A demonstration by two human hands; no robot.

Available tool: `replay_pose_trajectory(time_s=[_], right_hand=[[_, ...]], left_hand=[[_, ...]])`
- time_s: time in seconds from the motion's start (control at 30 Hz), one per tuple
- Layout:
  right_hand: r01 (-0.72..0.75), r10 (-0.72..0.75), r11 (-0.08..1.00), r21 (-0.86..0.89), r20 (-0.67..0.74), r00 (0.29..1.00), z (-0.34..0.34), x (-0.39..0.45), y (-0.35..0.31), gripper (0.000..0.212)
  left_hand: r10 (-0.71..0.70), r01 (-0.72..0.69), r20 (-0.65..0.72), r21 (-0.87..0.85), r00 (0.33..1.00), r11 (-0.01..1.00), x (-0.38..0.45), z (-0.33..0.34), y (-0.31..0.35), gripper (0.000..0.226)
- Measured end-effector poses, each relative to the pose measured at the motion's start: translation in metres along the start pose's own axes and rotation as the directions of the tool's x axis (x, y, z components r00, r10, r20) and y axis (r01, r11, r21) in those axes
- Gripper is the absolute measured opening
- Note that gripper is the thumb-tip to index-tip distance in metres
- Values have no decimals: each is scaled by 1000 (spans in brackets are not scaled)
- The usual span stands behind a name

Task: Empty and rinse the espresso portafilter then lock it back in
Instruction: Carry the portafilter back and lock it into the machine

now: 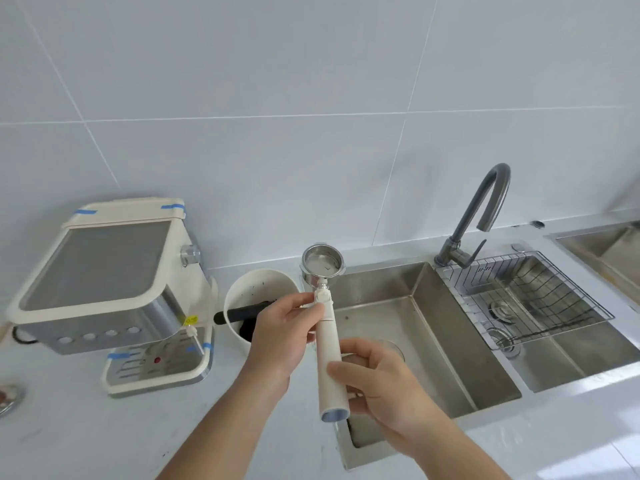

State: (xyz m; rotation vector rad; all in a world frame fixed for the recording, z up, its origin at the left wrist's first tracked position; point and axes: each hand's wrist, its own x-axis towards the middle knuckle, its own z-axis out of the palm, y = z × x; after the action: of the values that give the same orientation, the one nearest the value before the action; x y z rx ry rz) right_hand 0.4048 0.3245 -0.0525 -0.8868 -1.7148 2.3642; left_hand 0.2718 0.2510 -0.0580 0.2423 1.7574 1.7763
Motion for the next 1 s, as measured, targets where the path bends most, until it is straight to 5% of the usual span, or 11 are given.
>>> replay_pose_trajectory(time_s=[0.3, 1.0], right_hand=[[-82, 84, 990, 113, -14, 996, 52, -22, 28, 37], [-187, 196, 980, -62, 219, 956, 105, -40, 62, 45]], left_hand=[[14, -14, -2, 35, 1000, 999, -33, -55, -13, 13], [-50, 52, -255, 2, 966, 999, -112, -118, -36, 19]])
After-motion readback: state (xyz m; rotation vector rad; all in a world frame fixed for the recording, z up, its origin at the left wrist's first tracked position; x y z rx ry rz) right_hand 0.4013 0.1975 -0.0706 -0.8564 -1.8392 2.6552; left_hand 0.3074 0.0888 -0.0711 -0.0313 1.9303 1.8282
